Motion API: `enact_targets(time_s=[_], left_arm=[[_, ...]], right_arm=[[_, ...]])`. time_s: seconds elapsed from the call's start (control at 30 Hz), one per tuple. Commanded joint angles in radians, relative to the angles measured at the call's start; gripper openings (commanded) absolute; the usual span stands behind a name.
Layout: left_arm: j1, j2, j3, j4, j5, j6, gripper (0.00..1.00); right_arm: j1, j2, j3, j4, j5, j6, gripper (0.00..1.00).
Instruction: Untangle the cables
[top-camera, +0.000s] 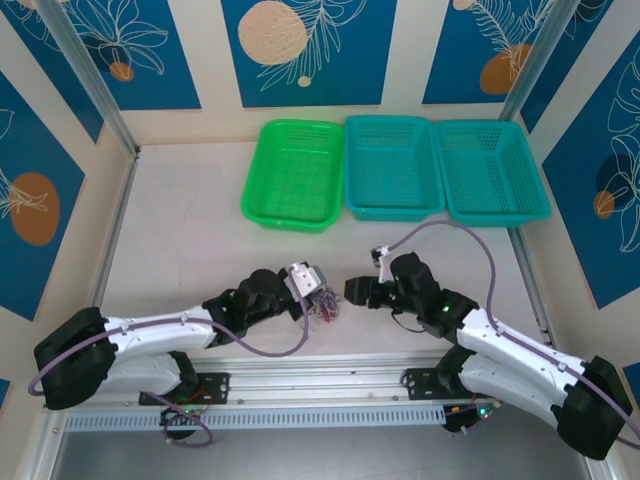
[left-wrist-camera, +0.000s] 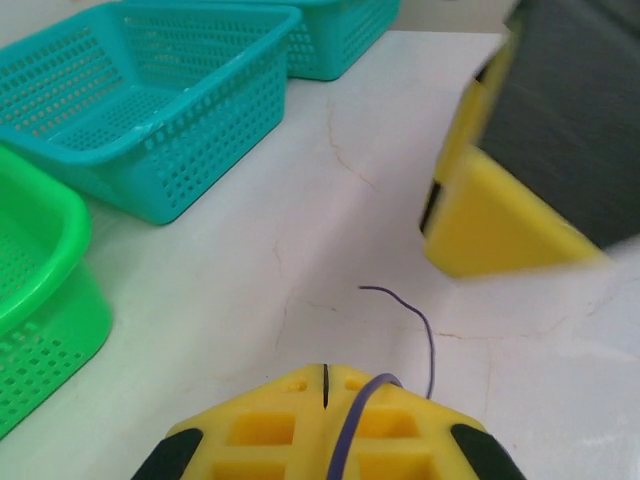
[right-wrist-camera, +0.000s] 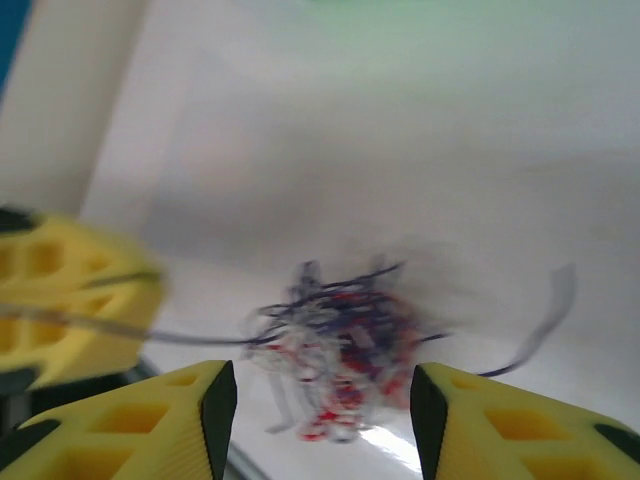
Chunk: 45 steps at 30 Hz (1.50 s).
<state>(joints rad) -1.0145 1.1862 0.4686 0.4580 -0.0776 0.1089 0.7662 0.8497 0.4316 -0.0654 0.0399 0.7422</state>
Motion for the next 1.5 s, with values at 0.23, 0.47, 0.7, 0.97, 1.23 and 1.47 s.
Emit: enact_targets(time_s=[0.23,0.47,0.7,0.97,1.23,1.47], left_arm=[[0.019,-0.062,0.086,-0.039,0.106,-0.151,0.00],[0.024,-0.165,0.145,-0.068,0.149,-0.195,0.00],[0.121,-0.432,0.145,-0.152,0.032,-0.318,0.00],[0.267,-0.566,0.092,-0.301,-0.018,-0.437,0.00],[0.306,-0.572,-0.051,-0.436,-0.251,-0.500,0.00],[0.310,-0.462,-0.251,-0.305,-0.227,-0.509,0.35]], right_arm=[[0.124,0.290,-0.021,0.435,0.064,-0.152,0.82],[0.120,0.568,0.177,0.219,0.373,0.022,0.47],[-0.072,0.624,0.087,0.125,0.326,0.258,0.48],[-0.108,0.584,0.082,0.118,0.282,0.166,0.23],[-0.189,0.353,0.004,0.080,0.259,0.127,0.00],[-0.194,0.058,0.002,-0.001,0.177,-0.125,0.00]])
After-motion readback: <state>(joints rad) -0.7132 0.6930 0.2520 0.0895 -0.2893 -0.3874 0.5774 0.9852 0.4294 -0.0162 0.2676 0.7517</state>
